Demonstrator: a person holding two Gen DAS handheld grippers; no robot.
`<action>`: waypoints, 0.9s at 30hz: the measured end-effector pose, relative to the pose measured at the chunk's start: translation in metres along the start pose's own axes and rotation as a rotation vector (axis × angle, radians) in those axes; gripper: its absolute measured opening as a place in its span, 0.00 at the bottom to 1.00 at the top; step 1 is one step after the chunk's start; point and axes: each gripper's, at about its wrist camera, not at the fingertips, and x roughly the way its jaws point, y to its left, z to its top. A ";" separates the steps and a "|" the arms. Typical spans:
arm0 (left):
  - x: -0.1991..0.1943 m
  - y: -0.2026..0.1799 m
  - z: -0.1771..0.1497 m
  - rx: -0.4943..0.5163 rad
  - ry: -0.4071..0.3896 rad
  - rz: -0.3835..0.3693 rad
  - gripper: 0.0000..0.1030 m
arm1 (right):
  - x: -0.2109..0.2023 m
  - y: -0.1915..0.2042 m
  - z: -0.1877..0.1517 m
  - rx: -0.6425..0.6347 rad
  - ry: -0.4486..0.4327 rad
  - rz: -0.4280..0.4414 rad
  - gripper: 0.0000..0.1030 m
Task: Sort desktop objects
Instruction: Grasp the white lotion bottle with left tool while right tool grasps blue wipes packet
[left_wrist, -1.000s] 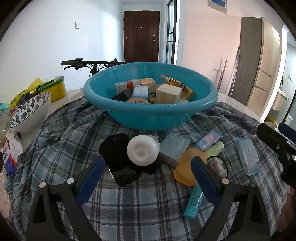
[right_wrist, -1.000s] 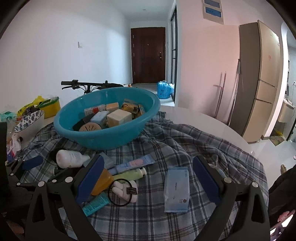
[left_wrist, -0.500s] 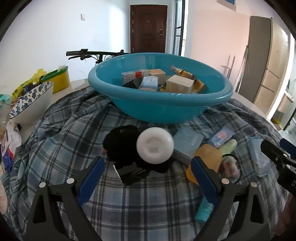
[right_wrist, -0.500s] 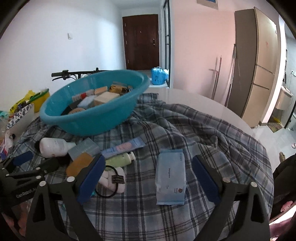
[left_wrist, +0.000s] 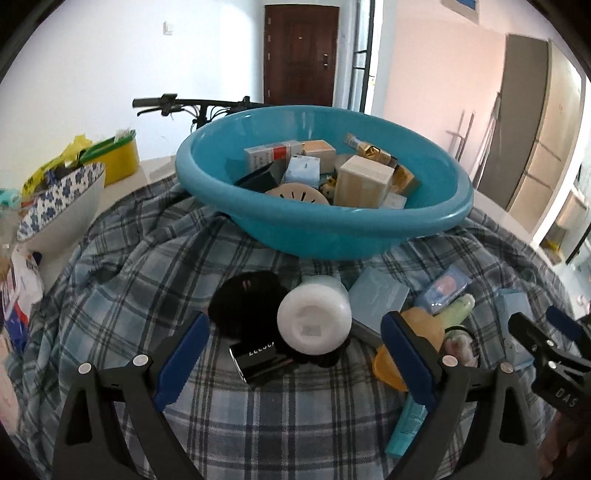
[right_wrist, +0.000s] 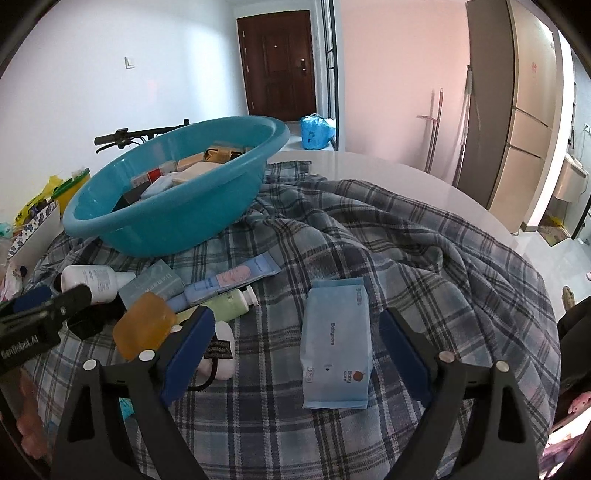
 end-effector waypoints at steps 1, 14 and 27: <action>0.002 -0.001 0.000 0.011 0.003 0.009 0.93 | 0.000 -0.001 -0.001 0.001 0.003 -0.003 0.87; 0.019 -0.008 0.005 0.040 0.011 -0.044 0.49 | 0.005 -0.010 -0.001 0.020 0.025 0.003 0.87; 0.018 -0.009 0.001 0.036 0.021 -0.089 0.42 | 0.013 -0.008 -0.003 -0.002 0.061 -0.024 0.87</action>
